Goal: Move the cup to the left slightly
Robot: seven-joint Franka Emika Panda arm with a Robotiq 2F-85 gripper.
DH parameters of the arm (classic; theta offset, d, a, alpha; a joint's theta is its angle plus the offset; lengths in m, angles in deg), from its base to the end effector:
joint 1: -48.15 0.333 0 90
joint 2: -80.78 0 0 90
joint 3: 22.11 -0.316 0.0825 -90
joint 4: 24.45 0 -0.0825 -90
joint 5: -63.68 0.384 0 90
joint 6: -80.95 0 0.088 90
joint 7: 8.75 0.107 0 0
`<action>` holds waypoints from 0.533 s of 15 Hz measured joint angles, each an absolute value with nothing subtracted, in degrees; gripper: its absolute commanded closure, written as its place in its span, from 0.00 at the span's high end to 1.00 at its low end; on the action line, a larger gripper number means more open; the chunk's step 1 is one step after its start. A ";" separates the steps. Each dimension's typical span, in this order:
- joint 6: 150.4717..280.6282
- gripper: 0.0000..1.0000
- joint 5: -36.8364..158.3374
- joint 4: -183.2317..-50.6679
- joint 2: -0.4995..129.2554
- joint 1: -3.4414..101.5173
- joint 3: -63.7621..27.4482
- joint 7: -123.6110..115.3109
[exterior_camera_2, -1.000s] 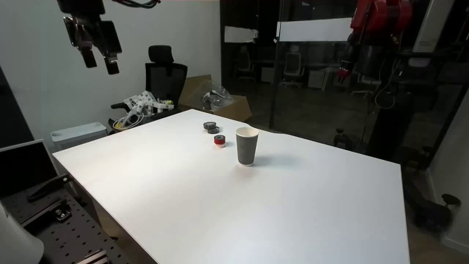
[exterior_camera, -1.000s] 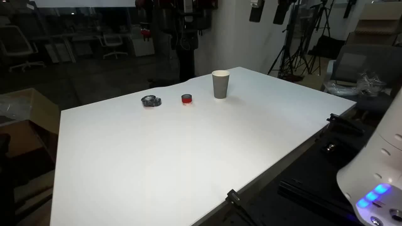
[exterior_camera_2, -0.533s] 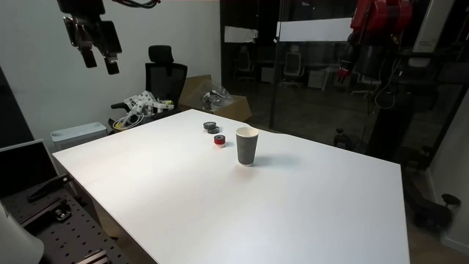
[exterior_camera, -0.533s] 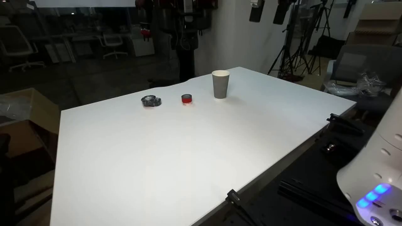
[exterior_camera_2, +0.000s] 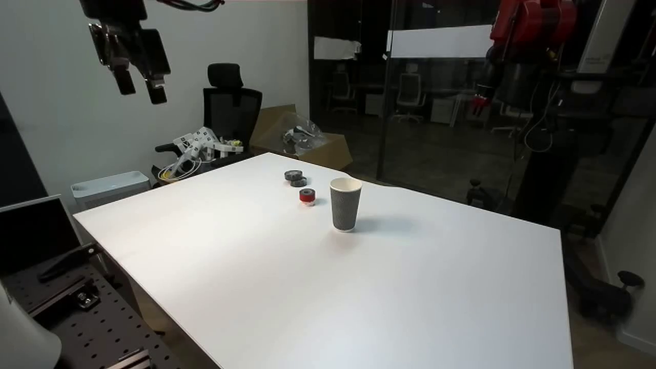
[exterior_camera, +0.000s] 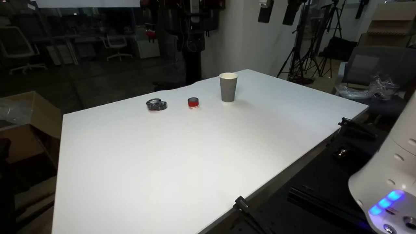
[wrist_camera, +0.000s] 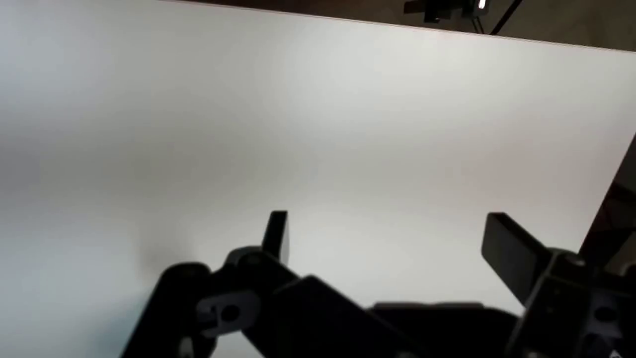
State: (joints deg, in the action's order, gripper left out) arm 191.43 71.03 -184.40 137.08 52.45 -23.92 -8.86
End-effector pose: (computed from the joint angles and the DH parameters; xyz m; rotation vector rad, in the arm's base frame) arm 0.2734 0.0380 0.4710 -3.0336 -0.0885 -0.1745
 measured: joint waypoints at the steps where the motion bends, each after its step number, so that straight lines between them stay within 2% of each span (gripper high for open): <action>1: 191.43 1.00 71.03 -184.40 137.08 52.45 -23.92 -8.88; 5: 196.16 1.00 70.04 -184.23 134.62 50.97 -23.74 -8.88; 8: 201.69 1.00 68.66 -182.73 128.13 48.07 -21.69 -9.39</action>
State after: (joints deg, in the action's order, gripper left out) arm 201.69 68.66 -182.73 128.13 48.07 -21.69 -9.39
